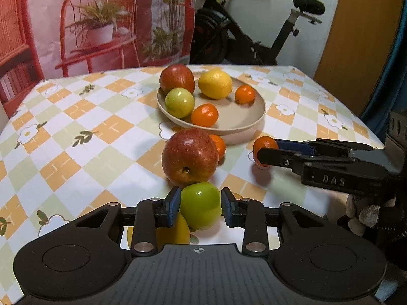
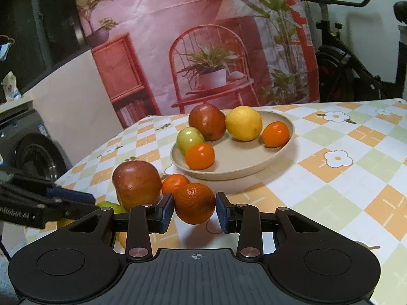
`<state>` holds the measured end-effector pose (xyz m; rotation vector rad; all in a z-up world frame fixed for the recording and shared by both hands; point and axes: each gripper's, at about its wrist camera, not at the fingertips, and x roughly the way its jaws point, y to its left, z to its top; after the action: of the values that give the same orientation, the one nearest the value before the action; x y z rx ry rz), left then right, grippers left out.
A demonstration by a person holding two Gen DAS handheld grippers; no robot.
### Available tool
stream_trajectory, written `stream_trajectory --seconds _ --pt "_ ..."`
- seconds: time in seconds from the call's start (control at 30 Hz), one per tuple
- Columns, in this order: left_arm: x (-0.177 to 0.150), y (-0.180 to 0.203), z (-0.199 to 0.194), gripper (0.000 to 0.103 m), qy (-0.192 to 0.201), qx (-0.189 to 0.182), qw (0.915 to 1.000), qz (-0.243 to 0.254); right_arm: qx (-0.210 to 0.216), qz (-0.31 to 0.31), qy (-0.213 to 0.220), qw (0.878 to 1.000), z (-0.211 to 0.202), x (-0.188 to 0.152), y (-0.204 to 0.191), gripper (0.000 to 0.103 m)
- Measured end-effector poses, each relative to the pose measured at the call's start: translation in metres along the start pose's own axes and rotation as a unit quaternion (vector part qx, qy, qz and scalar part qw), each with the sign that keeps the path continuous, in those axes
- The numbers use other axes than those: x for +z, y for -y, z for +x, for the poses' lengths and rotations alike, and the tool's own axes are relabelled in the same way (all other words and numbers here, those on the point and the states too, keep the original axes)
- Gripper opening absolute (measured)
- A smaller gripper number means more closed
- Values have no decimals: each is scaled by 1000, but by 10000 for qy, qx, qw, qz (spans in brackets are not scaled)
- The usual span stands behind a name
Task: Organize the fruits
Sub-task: 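Close the right gripper on the tangerine while the left gripper grasps the green apple, then carry the tangerine to the plate with the right gripper while the left gripper carries the green apple there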
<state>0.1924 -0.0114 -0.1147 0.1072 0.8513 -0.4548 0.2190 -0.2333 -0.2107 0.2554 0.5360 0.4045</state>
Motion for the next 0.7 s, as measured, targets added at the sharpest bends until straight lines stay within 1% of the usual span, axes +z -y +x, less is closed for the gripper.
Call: stream_trajectory --seconds 0.1,0.13,0.3,0.43,0.57,0.7 --pt "6 -4 7 38 -213 -91 9996 -133 21 -33 1 10000 0 -1 -2 33" --pt "7 -4 8 40 -254 -89 9995 -148 30 -16 8 10000 -1 -1 -1 33" --pt "11 -3 15 43 -486 -88 9988 -68 65 53 30 10000 -2 -1 1 33" --pt "14 -3 20 45 -594 -47 9982 34 86 48 21 9999 -2 -1 1 33" --pt "16 -6 25 46 -703 -1 9975 33 81 50 20 10000 -2 -1 1 33" --pt "14 -6 31 48 -783 -72 9969 -18 80 39 11 10000 -2 -1 1 33"
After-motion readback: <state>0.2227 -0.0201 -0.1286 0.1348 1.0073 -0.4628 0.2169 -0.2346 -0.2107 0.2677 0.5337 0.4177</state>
